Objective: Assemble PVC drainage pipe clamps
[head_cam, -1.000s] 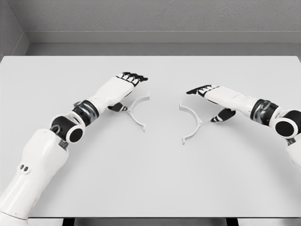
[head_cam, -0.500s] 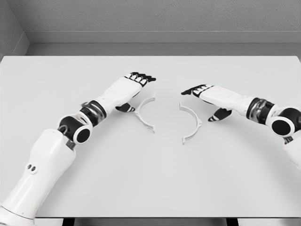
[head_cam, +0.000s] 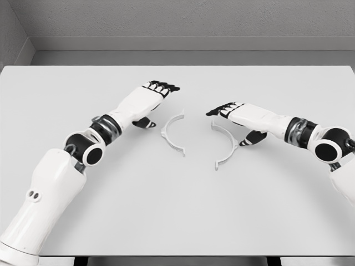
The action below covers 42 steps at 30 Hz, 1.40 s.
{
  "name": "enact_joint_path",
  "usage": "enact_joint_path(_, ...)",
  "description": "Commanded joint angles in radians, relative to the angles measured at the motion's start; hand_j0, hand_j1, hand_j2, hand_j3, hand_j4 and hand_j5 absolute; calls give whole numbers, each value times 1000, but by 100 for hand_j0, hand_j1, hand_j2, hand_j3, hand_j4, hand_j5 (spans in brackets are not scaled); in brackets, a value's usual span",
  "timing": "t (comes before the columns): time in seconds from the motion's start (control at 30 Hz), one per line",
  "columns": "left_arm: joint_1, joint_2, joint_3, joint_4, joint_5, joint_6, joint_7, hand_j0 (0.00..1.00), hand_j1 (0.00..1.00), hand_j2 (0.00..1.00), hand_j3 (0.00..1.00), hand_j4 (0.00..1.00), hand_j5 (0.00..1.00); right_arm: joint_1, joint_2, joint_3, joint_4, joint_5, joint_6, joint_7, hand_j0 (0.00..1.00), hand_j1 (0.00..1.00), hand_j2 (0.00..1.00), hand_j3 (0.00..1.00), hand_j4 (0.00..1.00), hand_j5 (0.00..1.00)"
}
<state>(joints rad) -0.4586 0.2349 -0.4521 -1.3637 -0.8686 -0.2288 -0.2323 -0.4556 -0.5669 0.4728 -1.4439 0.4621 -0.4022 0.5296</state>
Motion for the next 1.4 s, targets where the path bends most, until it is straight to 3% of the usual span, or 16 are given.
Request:
enact_joint_path(0.0,-3,0,6,17,2,6,1,100,100,100,100,100,100,0,-1,1,-3,-5,2,0,100,100,100,100,100,100)
enact_joint_path(0.07,-20,-2,6,52,5,6,1,100,100,100,100,100,100,0,7,10,-3,-5,2,0,100,100,100,100,100,100)
enact_joint_path(0.57,-25,-8,6,55,7,6,1,100,100,100,100,100,100,2,28,13,-3,-5,2,1,100,100,100,100,100,100)
enact_joint_path(0.87,-64,-34,0,132,8,5,1,100,100,100,100,100,100,2,44,13,-4,-5,2,1,100,100,100,100,100,100)
enact_joint_path(1.37,-72,-71,-14,166,-1,5,1,100,100,100,100,100,100,0,75,13,-4,-5,2,0,100,100,100,100,100,100)
